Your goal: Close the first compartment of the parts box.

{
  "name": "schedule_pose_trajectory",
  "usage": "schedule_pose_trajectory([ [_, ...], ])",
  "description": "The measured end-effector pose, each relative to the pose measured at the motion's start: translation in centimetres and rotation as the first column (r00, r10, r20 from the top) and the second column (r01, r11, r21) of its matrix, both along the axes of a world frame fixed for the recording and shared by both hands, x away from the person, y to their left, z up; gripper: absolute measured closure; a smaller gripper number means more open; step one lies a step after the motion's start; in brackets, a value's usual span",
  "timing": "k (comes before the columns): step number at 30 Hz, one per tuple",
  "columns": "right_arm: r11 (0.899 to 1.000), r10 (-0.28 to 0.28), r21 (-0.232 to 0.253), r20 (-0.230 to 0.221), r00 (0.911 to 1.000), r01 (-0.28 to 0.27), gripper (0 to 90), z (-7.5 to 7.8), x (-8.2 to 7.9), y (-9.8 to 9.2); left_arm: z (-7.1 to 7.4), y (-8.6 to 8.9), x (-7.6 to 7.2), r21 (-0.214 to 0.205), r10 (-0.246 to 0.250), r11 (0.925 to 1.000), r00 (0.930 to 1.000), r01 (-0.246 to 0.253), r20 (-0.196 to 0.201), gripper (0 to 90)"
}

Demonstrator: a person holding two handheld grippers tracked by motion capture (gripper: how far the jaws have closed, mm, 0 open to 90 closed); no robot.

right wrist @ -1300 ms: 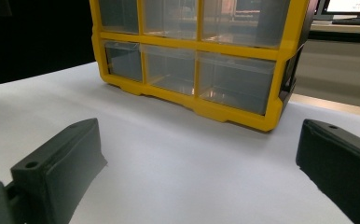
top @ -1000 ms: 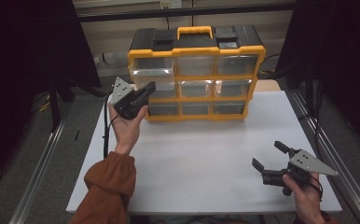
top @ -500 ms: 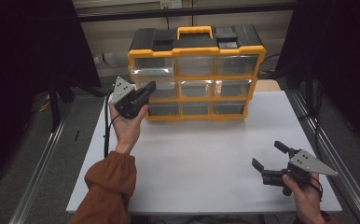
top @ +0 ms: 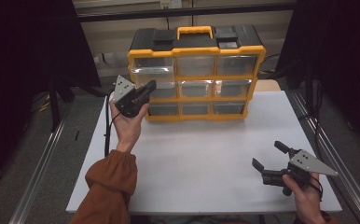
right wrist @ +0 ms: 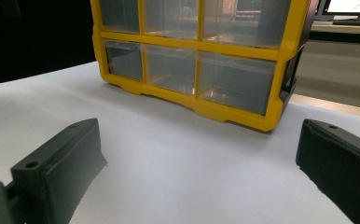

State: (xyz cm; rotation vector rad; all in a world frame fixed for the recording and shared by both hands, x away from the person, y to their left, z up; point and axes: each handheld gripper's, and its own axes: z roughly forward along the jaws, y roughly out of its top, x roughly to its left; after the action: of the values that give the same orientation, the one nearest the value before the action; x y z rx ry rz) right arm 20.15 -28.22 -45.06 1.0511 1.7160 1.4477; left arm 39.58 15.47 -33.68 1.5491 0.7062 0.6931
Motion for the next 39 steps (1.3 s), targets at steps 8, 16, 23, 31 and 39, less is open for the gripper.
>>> schedule_pose_trajectory([
  [8, 1.000, 0.000, -0.001, 0.002, 1.0000, 0.000, 0.4, 0.0, 0.0, 0.0, 0.0, -0.1, 0.2, -0.002, 0.000, 1.0000, 1.0000, 0.000, -0.003, 90.0],
  [16, 1.000, 0.001, 0.000, 0.001, 1.0000, -0.001, 0.5, 0.0, 0.0, 0.0, 0.0, 0.0, 0.4, 0.015, -0.003, 0.9999, 1.0000, 0.003, 0.000, 90.0],
  [23, 1.000, 0.001, -0.001, 0.001, 1.0000, -0.001, 0.5, 0.0, 0.0, 0.0, 0.0, -0.1, 0.6, 0.018, 0.004, 0.9998, 1.0000, -0.004, 0.002, 90.0],
  [31, 1.000, 0.004, -0.001, -0.001, 1.0000, -0.004, 0.5, 0.0, 0.0, 0.0, 0.0, -0.2, 0.9, 0.020, 0.008, 0.9998, 1.0000, -0.008, 0.004, 90.0],
  [39, 1.000, 0.005, 0.000, -0.001, 1.0000, -0.005, 0.4, 0.0, 0.0, 0.0, -0.2, -0.2, 1.1, 0.015, 0.012, 0.9998, 0.9999, -0.012, -0.001, 90.0],
])
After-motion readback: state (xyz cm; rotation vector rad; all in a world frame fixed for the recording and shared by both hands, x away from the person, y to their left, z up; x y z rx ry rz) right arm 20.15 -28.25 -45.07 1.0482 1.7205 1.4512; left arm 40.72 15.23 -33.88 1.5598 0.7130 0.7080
